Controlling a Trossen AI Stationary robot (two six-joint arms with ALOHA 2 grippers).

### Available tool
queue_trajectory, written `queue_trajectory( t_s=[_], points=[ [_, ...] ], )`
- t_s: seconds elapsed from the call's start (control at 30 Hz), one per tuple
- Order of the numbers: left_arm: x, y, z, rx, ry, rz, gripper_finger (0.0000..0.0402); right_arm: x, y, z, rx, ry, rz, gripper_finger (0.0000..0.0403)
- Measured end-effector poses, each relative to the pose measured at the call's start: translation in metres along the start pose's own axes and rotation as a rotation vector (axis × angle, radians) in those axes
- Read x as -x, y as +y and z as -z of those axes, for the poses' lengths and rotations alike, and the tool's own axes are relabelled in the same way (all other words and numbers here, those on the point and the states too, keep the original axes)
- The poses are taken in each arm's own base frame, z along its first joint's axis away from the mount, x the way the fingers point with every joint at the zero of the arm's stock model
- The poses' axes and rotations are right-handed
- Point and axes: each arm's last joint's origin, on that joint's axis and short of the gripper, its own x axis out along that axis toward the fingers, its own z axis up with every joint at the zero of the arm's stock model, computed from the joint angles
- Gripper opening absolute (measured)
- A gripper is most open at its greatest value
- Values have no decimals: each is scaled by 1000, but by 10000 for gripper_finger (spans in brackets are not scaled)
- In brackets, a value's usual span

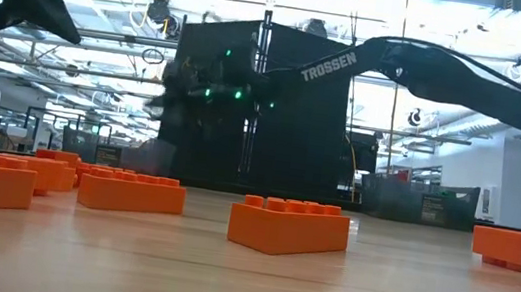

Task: Sort blocks
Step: Put the orange game piece into the top left black bin

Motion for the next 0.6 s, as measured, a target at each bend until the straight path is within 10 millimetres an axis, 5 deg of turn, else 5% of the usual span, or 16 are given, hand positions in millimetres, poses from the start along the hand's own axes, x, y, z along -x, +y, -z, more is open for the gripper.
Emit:
queue_trajectory(
  t_s=[0.23,0.43,0.6],
  points=[
    [0,0,0,-2,0,-1,0,25,77,-44,181,128,-317,141],
    [0,0,0,-28,0,-1,0,32,133,30,403,566,-321,141],
    [0,0,0,-30,0,0,0,40,171,76,638,727,-179,147]
  ],
)
